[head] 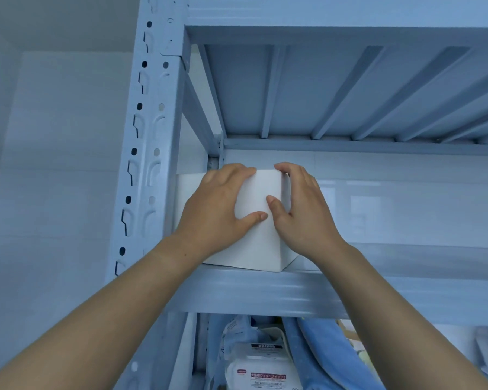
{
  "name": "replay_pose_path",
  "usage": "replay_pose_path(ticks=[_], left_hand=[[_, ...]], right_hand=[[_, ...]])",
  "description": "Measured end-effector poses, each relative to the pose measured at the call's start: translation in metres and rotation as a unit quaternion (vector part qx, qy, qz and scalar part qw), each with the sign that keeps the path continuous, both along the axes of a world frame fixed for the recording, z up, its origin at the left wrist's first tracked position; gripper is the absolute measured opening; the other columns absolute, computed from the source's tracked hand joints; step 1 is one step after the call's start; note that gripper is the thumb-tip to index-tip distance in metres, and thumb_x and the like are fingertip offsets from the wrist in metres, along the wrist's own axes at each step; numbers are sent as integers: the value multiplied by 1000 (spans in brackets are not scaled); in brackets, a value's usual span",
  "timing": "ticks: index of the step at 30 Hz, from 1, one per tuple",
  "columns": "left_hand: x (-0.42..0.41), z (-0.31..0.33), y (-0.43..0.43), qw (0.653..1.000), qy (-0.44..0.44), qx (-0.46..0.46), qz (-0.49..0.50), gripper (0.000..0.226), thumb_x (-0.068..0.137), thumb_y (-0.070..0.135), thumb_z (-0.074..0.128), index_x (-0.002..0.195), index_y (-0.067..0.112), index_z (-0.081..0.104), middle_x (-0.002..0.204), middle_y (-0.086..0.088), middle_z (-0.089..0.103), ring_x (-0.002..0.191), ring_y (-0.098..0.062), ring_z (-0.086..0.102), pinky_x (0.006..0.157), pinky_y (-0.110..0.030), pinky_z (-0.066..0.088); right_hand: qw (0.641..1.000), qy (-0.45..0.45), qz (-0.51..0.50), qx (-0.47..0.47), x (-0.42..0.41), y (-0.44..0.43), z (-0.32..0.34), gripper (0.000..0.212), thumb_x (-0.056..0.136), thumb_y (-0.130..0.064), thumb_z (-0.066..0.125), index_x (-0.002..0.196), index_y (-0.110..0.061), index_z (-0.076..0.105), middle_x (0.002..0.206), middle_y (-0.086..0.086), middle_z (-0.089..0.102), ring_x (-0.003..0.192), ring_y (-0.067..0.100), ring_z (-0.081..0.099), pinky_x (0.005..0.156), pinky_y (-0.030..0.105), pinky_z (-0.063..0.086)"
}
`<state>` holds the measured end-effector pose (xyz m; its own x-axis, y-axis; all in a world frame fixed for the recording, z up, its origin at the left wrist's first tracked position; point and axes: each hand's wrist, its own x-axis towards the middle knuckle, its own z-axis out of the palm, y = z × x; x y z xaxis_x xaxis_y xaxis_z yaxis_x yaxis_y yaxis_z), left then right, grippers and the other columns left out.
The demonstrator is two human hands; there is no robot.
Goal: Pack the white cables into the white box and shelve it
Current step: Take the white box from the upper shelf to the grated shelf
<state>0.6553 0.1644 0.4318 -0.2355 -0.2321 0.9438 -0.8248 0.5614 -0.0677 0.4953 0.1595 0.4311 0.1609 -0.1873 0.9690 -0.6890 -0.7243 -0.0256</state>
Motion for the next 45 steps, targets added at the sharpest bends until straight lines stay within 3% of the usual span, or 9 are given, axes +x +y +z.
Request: replay_pose_path(ticks=[4, 7, 11, 14, 19, 30, 35, 41, 45], left_hand=[[-39, 2, 7, 1000, -1, -21, -7, 65, 73, 48, 68, 128, 25, 43, 133, 8, 43, 118, -15, 34, 86, -27, 37], [-55, 7, 13, 999, -26, -44, 4, 62, 75, 47, 66, 128, 23, 45, 131, 5, 47, 119, -17, 36, 92, -33, 39], [-51, 18, 17, 998, 10, -29, 62, 60, 77, 51, 62, 129, 25, 45, 132, 3, 47, 123, -20, 36, 99, -37, 30], [-51, 19, 18, 995, 13, 0, 102, 55, 80, 54, 57, 127, 27, 47, 127, 3, 51, 119, -21, 41, 96, -38, 30], [-55, 13, 21, 996, 35, 14, 76, 55, 80, 48, 60, 127, 24, 46, 129, 2, 50, 120, -21, 39, 94, -36, 32], [-53, 10, 35, 995, 23, 4, 95, 56, 79, 50, 60, 128, 29, 45, 131, 8, 49, 123, -15, 37, 97, -37, 25], [-48, 3, 48, 996, 8, -56, 64, 53, 76, 46, 66, 122, 26, 51, 122, 5, 55, 115, -19, 44, 95, -31, 25], [-31, -1, 70, 996, -33, -73, 47, 51, 76, 36, 69, 124, 28, 51, 117, 6, 57, 108, -18, 44, 86, -26, 28], [-13, -3, 87, 998, -17, -59, 15, 44, 76, 41, 68, 116, 29, 56, 110, 8, 59, 103, -15, 48, 80, -26, 36]], right_hand=[[1000, -2, -3, 26, -36, 8, 2, 42, 87, -12, 53, 127, -16, 39, 128, -4, 46, 119, 11, 34, 90, 16, 26], [999, 7, -10, 31, -56, 14, 6, 43, 86, -8, 51, 126, -17, 40, 126, -4, 46, 117, 11, 35, 88, 18, 28], [999, 10, -48, -12, -75, 22, 18, 42, 80, 4, 49, 120, -10, 48, 121, 5, 47, 113, 19, 44, 86, 19, 31], [996, 47, -74, -12, -73, 25, 17, 32, 87, -12, 51, 119, -9, 49, 121, 4, 46, 109, 20, 45, 80, 20, 31], [993, 81, -81, -23, -56, 24, 11, 40, 89, -21, 52, 126, -7, 43, 130, 7, 44, 117, 23, 41, 97, 34, 33], [996, 42, -74, -27, -49, 28, 7, 50, 88, -32, 55, 132, -13, 40, 123, 5, 42, 114, 20, 35, 86, 29, 34], [992, 47, -105, -58, -45, 45, 6, 33, 88, -36, 54, 116, -18, 51, 109, 4, 42, 101, 20, 38, 74, 28, 34], [988, 39, -123, -86, -37, 69, -7, 31, 86, -32, 58, 111, -13, 52, 106, 4, 49, 101, 21, 39, 82, 32, 35], [984, 46, -140, -98, -28, 90, -15, 32, 85, -33, 59, 110, -13, 52, 105, 3, 51, 98, 21, 40, 79, 30, 32]])
